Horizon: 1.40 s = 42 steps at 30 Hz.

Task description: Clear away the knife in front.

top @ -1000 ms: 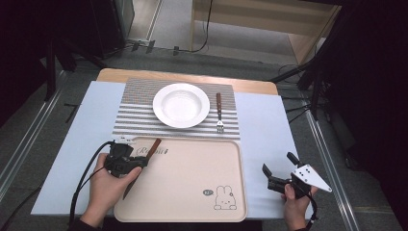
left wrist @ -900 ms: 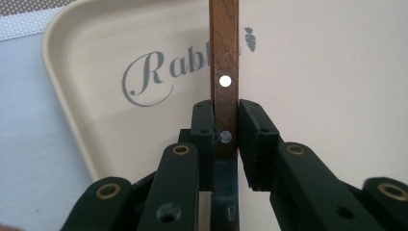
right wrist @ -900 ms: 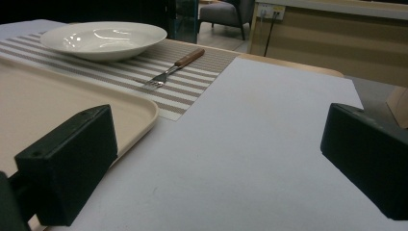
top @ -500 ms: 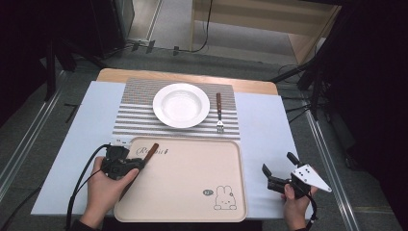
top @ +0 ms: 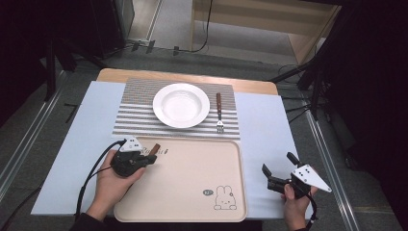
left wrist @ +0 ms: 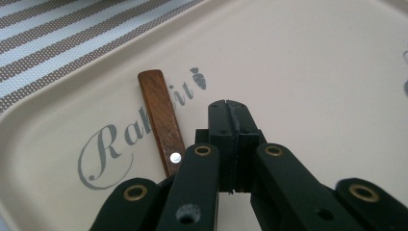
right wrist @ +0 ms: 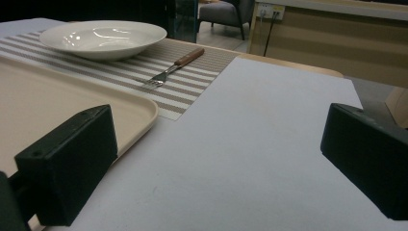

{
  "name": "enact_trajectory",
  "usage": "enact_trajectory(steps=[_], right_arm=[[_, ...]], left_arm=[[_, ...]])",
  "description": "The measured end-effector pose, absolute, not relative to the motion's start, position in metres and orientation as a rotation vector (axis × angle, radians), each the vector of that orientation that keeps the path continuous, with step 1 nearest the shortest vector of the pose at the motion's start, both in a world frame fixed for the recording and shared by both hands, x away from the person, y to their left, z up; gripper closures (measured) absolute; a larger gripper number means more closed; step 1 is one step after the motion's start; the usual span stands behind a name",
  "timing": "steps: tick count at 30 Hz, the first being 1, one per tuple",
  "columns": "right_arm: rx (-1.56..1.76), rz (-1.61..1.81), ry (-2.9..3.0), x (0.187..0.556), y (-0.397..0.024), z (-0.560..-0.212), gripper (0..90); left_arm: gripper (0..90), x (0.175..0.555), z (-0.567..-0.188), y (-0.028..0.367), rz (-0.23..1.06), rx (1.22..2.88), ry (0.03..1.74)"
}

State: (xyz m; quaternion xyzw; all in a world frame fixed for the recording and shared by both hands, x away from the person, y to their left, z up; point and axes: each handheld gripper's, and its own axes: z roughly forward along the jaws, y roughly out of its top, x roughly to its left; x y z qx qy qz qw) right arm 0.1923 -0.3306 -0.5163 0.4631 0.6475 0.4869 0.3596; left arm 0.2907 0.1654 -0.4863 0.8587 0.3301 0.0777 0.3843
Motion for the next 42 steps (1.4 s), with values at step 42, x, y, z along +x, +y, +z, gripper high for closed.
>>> enact_trajectory(steps=[42], right_arm=[[1.183, 1.237, 1.681, 0.193, -0.329, -0.517, 0.0]], left_arm=[[80.3, 0.29, -0.494, 0.226, 0.168, 2.086, 0.851]])
